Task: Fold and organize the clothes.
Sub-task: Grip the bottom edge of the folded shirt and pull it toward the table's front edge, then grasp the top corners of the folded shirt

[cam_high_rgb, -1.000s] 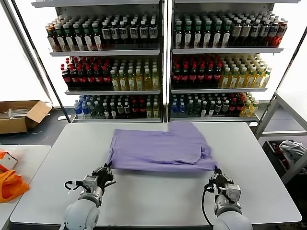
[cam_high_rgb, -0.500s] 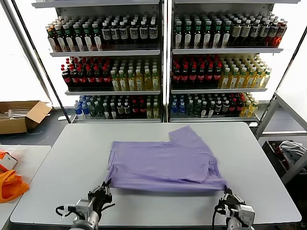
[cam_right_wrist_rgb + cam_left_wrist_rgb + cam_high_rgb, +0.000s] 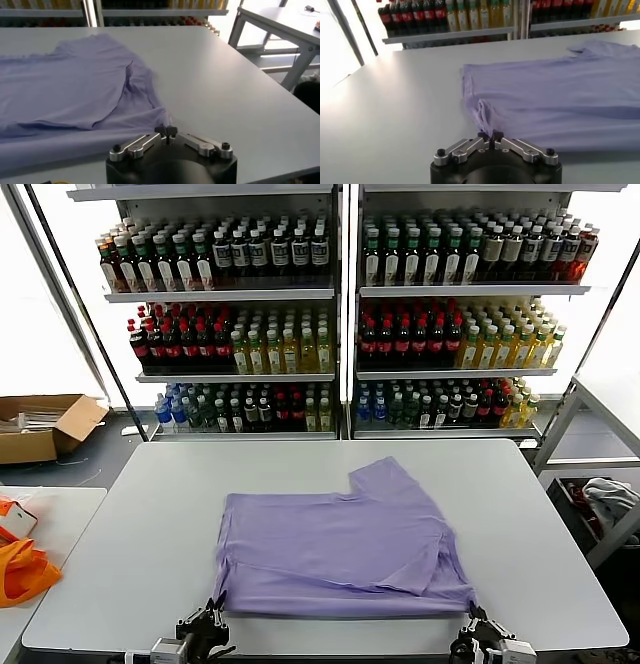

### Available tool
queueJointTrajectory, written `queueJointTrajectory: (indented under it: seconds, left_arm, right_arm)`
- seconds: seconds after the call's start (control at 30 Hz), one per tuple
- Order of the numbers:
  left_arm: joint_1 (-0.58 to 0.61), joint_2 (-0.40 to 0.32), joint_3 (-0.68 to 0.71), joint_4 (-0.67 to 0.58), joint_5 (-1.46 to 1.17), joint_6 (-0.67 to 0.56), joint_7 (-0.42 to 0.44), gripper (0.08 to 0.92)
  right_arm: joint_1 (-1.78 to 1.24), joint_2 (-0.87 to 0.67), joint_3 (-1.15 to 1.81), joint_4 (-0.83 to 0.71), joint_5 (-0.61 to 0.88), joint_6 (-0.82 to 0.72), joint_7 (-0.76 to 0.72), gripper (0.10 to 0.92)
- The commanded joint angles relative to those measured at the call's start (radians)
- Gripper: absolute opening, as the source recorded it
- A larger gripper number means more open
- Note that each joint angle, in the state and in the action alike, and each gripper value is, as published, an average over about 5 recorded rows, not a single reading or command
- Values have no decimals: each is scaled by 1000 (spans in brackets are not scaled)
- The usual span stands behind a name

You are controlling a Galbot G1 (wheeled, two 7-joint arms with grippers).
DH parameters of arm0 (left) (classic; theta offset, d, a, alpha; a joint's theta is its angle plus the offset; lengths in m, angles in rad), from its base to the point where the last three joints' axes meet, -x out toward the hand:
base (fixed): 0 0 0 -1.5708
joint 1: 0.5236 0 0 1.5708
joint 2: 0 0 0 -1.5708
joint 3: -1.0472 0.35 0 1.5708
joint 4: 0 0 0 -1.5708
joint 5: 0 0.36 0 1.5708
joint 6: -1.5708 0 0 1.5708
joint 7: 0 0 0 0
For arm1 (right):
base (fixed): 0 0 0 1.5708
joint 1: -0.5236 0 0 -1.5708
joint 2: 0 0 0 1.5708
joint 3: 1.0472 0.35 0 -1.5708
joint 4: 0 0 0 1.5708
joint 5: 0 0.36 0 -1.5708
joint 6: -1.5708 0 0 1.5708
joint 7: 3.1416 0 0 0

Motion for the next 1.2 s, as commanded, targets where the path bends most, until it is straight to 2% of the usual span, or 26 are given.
queueJointTrajectory:
  seconds: [0.03, 0.33, 0.47, 0.67, 0.87, 1.2]
  left_arm:
    - [32, -19, 28, -27, 12, -11, 5, 126]
    - [-15, -57, 25, -40, 33, -42, 17, 369]
    - [-17, -80, 24, -49, 36, -92, 24, 482]
    - [-59, -104, 29, -21, 114, -148, 35, 655]
    - [-126, -92, 17, 20, 113, -126, 43, 803]
    - [-247, -76, 19, 123, 77, -90, 63, 823]
  right_arm:
    - [-24, 3, -6, 18, -3, -2, -15, 251]
    - [5, 10, 58, 51, 30, -2, -12, 511]
    - [37, 21, 85, 67, 12, 9, -47, 623]
    - [148, 38, 83, 5, -42, 9, -91, 785]
    - [251, 34, 69, -89, -58, -3, -81, 822]
    - [370, 30, 36, -245, -95, -5, -71, 823]
